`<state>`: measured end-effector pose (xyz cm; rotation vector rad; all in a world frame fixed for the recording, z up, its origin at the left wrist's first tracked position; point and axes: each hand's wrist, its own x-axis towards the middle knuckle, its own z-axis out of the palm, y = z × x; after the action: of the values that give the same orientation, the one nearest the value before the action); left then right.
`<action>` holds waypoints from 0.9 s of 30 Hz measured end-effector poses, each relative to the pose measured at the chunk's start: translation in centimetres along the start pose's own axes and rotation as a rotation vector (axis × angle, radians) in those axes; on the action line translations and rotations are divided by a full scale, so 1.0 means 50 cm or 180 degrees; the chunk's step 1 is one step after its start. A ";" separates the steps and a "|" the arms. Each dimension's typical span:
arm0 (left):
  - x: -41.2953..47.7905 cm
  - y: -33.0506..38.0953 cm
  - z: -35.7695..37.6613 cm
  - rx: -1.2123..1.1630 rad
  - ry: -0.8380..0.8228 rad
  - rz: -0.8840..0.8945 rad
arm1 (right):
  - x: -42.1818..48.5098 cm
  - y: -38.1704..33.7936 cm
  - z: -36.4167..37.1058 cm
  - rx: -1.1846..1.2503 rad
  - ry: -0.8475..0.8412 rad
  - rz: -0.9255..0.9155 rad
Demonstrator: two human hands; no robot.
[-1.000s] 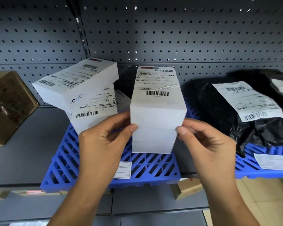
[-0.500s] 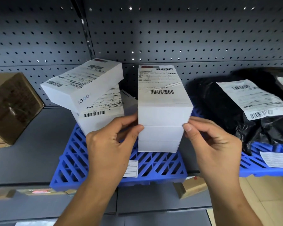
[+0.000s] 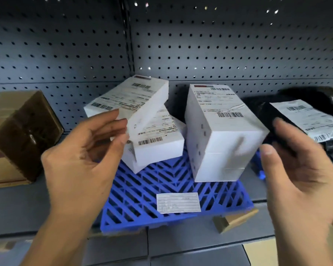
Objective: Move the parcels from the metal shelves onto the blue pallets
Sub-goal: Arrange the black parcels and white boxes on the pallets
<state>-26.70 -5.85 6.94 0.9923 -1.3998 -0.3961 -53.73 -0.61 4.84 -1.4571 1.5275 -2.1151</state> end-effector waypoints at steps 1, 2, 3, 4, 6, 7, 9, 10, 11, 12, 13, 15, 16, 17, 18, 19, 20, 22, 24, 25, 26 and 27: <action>0.004 -0.007 -0.014 0.0059 0.0004 0.0061 | -0.007 -0.004 0.008 -0.0040 0.0003 -0.0143; 0.007 -0.015 -0.023 0.0110 0.0013 0.0094 | -0.012 -0.009 0.014 -0.0080 0.0003 -0.0272; 0.010 -0.023 -0.032 0.0138 0.0021 0.0102 | -0.016 -0.015 0.020 -0.0114 -0.0006 -0.0378; 0.014 -0.032 -0.043 0.0150 0.0024 0.0106 | -0.021 -0.023 0.028 -0.0134 -0.0031 -0.0472; 0.022 -0.051 -0.060 0.0207 0.0030 0.0216 | -0.031 -0.041 0.046 -0.0130 -0.0109 -0.0612; 0.027 -0.063 -0.070 0.0260 0.0036 0.0289 | -0.039 -0.052 0.058 -0.0121 -0.0160 -0.0661; 0.038 -0.081 -0.082 0.0385 0.0044 0.0382 | -0.054 -0.078 0.080 -0.0132 -0.0247 -0.0759; 0.044 -0.089 -0.086 0.0421 0.0041 0.0380 | -0.064 -0.090 0.093 -0.0160 -0.0288 -0.0848; 0.050 -0.097 -0.089 0.0428 0.0018 0.0345 | -0.073 -0.100 0.108 -0.0196 -0.0338 -0.0950; 0.056 -0.105 -0.091 0.0415 -0.0032 0.0283 | -0.082 -0.106 0.124 -0.0224 -0.0399 -0.1053; 0.062 -0.113 -0.092 0.0397 -0.0109 0.0207 | -0.089 -0.109 0.143 -0.0248 -0.0471 -0.1139; 0.071 -0.128 -0.090 0.0385 -0.0362 -0.0005 | -0.095 -0.101 0.179 -0.0394 -0.0640 -0.1136; 0.074 -0.133 -0.088 0.0374 -0.0517 -0.0136 | -0.095 -0.096 0.196 -0.0561 -0.0720 -0.1047; 0.076 -0.138 -0.086 0.0354 -0.0661 -0.0245 | -0.094 -0.090 0.213 -0.0774 -0.0785 -0.0946; 0.078 -0.142 -0.083 0.0333 -0.0771 -0.0330 | -0.092 -0.085 0.228 -0.0984 -0.0852 -0.0839; 0.079 -0.147 -0.079 0.0297 -0.0845 -0.0401 | -0.090 -0.080 0.240 -0.1153 -0.0919 -0.0722; 0.081 -0.152 -0.077 0.0231 -0.0896 -0.0446 | -0.089 -0.078 0.251 -0.1291 -0.0985 -0.0606; 0.083 -0.159 -0.074 0.0081 -0.0934 -0.0509 | -0.085 -0.075 0.267 -0.1506 -0.1108 -0.0407; 0.086 -0.161 -0.073 -0.0023 -0.0906 -0.0529 | -0.082 -0.074 0.275 -0.1727 -0.1201 -0.0242; 0.087 -0.159 -0.073 -0.0072 -0.0880 -0.0521 | -0.081 -0.074 0.277 -0.1850 -0.1233 -0.0184; 0.088 -0.159 -0.074 -0.0130 -0.0857 -0.0521 | -0.079 -0.075 0.278 -0.1944 -0.1254 -0.0142; 0.090 -0.160 -0.075 -0.0188 -0.0853 -0.0537 | -0.079 -0.077 0.279 -0.1984 -0.1268 -0.0100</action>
<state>-19.86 -12.47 4.16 1.0399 -1.5379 -0.7131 -39.55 -5.44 5.60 -1.9390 2.0821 -1.2762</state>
